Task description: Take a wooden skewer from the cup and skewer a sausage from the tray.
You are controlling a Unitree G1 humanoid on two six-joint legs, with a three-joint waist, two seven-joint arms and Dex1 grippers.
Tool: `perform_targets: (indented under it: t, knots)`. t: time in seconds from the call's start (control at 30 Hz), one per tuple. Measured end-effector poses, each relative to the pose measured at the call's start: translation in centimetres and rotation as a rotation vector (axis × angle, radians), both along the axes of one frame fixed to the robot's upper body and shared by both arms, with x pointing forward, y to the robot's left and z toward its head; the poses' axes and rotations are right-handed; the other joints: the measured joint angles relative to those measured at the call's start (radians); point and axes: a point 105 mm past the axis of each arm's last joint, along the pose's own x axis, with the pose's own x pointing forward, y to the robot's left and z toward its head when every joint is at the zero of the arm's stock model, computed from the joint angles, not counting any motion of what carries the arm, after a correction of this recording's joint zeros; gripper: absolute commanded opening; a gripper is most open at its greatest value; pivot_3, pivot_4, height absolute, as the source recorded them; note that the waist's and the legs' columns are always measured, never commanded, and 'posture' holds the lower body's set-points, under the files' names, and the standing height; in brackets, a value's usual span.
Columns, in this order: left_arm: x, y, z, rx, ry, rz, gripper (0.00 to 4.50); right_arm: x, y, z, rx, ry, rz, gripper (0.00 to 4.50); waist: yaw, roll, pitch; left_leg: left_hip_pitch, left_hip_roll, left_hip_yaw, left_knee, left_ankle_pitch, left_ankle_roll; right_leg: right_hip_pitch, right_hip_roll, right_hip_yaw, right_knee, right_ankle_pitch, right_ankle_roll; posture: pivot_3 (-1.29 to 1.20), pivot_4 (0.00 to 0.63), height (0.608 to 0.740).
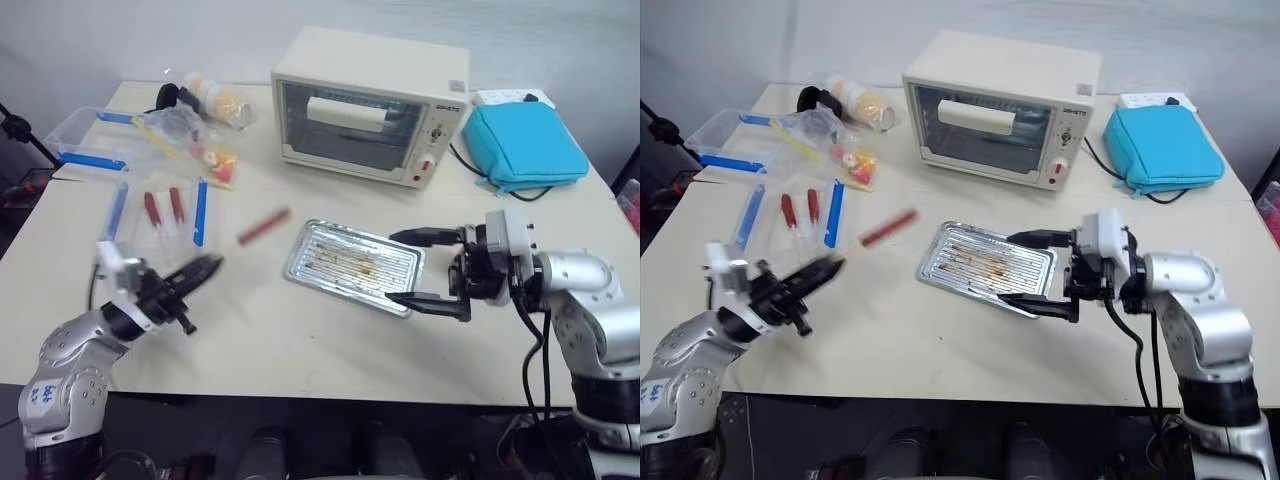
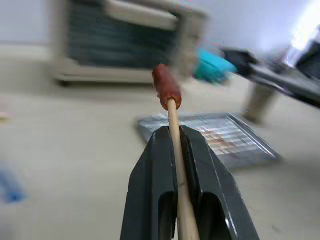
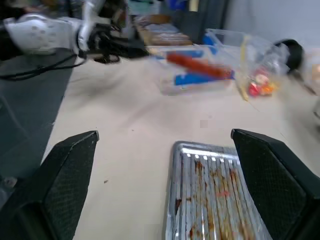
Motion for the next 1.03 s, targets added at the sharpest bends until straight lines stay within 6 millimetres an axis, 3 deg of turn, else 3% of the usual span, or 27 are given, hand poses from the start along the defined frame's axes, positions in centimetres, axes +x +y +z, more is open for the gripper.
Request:
perform_targets:
  t: [0.13, 0.23, 0.37, 0.47, 0.6, 0.73, 0.87, 1.03]
  knots:
    - [1.1, 3.8, 1.4, -0.17, -0.055, 0.369, 0.0, 0.6, -0.8, 0.6, 0.189, -0.052, -0.145, 4.43, 0.001, 0.0, 0.0, 0.0, -0.001, 0.001, 0.0, 0.001, 0.0, -0.001, 0.002, 0.0, 0.001, 0.0, 0.0, 0.0, 0.15, 0.74]
    - [2.5, 5.1, 2.1, -0.2, -0.058, 0.51, 0.0, 0.8, -0.8, 1.4, 0.238, -0.145, -0.218, 4.43, 0.001, 0.0, 0.0, 0.001, 0.0, 0.002, 0.0, 0.001, -0.001, -0.001, 0.004, 0.0, 0.001, 0.0, 0.0, 0.0, 0.15, 0.74]
    - [5.7, 5.8, 1.9, -0.172, -0.015, 0.601, 0.0, 0.5, 0.3, 0.2, 0.219, -0.161, -0.212, 4.43, 0.002, 0.0, 0.0, 0.002, -0.001, 0.006, -0.001, 0.001, -0.001, -0.003, 0.006, -0.003, 0.005, 0.0, 0.0, 0.0, 0.15, 0.74]
    - [7.5, 6.1, 1.7, -0.116, 0.002, 0.638, 0.76, 0.4, 0.8, 0.1, 0.206, -0.183, -0.197, 4.5, -0.001, -0.001, 0.0, 0.002, -0.001, 0.008, -0.001, 0.001, 0.0, -0.004, 0.006, -0.003, 0.004, 0.0, 0.001, 0.0, 0.15, 0.74]
    - [8.2, 6.3, 1.3, -0.091, -0.005, 0.65, 1.99, 0.8, 0.1, 0.0, 0.185, -0.199, -0.218, 4.5, -0.001, -0.001, 0.0, 0.002, 0.001, 0.01, -0.003, 0.001, -0.001, -0.004, 0.006, -0.003, 0.002, 0.0, 0.001, 0.0, 0.15, 0.74]
    - [7.5, 5.0, 2.3, -0.087, -0.077, 0.53, 3.19, 0.7, -0.4, 0.0, 0.155, -0.213, -0.227, 4.5, 0.0, -0.001, 0.0, 0.002, 0.001, 0.01, -0.002, 0.001, -0.001, -0.004, 0.005, -0.003, 0.002, 0.0, 0.001, 0.0, 0.15, 0.74]
    - [5.3, 4.3, 2.5, 0.093, -0.1, 0.36, 3.19, 0.5, -1.3, -1.0, 0.106, -0.186, -0.237, 4.5, -0.006, -0.001, 0.0, 0.004, 0.002, 0.011, -0.004, 0.001, -0.001, -0.004, 0.006, -0.002, 0.002, 0.0, 0.001, 0.0, 0.15, 0.74]
    - [0.8, 2.4, -1.6, 0.501, 0.025, 0.007, 3.19, -0.1, -3.0, -4.1, -0.025, -0.084, -0.195, 4.5, -0.012, 0.0, 0.0, 0.01, 0.001, 0.014, -0.007, 0.0, 0.0, 0.0, 0.003, 0.002, -0.002, 0.0, 0.0, 0.0, 0.15, 0.74]
